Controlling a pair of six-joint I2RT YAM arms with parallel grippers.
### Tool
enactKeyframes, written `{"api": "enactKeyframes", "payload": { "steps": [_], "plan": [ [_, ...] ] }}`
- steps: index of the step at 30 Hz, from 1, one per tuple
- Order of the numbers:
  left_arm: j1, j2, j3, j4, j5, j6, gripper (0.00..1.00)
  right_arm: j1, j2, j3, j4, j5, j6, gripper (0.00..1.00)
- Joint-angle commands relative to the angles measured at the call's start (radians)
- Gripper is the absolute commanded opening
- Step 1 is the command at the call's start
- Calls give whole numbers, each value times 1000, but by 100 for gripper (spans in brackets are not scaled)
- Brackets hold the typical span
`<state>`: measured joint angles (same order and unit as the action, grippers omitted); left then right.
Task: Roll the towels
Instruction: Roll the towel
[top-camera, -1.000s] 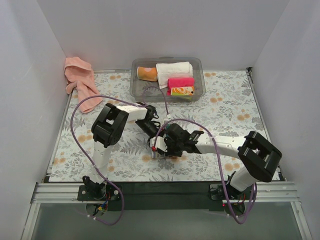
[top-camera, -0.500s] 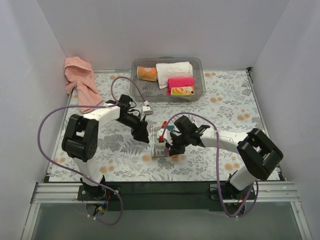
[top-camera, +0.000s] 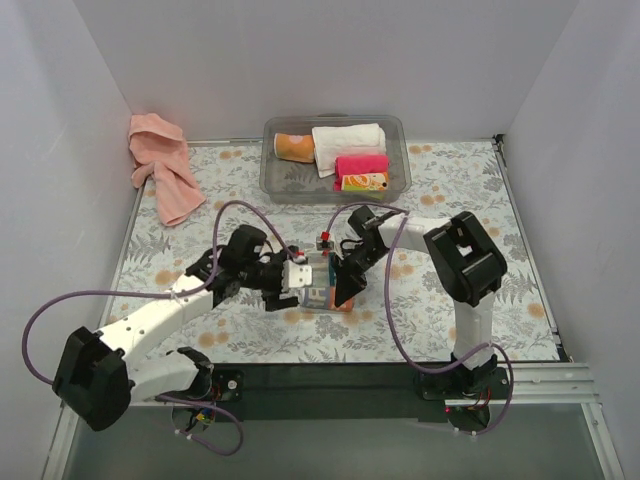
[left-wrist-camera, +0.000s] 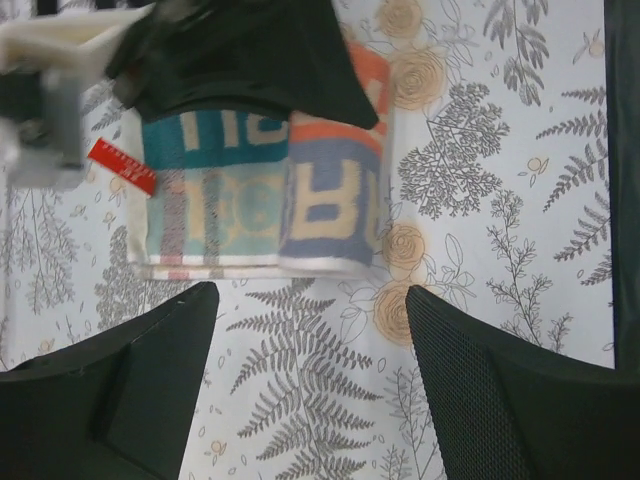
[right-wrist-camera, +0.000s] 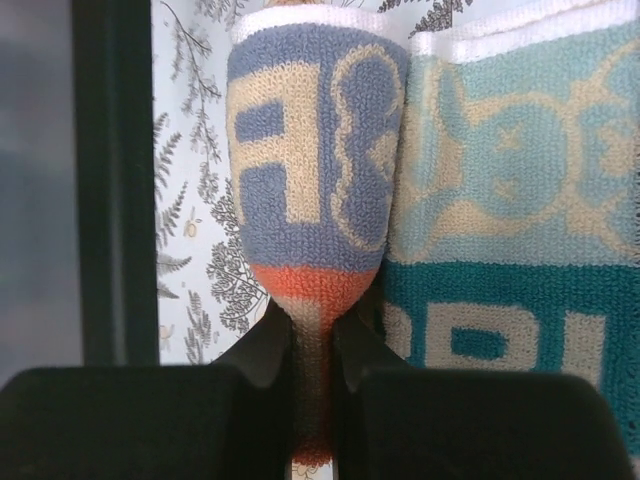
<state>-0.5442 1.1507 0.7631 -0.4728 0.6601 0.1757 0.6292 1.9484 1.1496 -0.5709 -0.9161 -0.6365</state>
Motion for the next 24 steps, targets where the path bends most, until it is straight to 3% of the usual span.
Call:
{"api": "enactKeyframes", "payload": {
  "steps": [1,6,15,18,21,22,23,24],
  "plan": [
    [-144,-63,-99,143,-235,93,72,-13,130,56,-179,-27,-74,1],
    [-345,-22,-191,282,-405,179,72,-14,224,140,-256,-21,-35,1],
    [-445,167,-177,421,-481,189,72,-17,293,182,-294,-21,18,1],
    [-454,237,-173,427,-498,186,68,-19,316,206,-319,-23,21,1],
    [-454,274,-170,399,-494,186,53,-20,330,223,-336,-27,26,1],
    [-454,291,-163,383,-490,185,44,-20,328,226,-339,-29,37,2],
    [-454,297,-156,360,-479,180,32,-23,327,229,-340,-32,43,11],
    [-453,302,-148,303,-458,165,27,-28,325,233,-340,-30,53,17]
  ]
}}
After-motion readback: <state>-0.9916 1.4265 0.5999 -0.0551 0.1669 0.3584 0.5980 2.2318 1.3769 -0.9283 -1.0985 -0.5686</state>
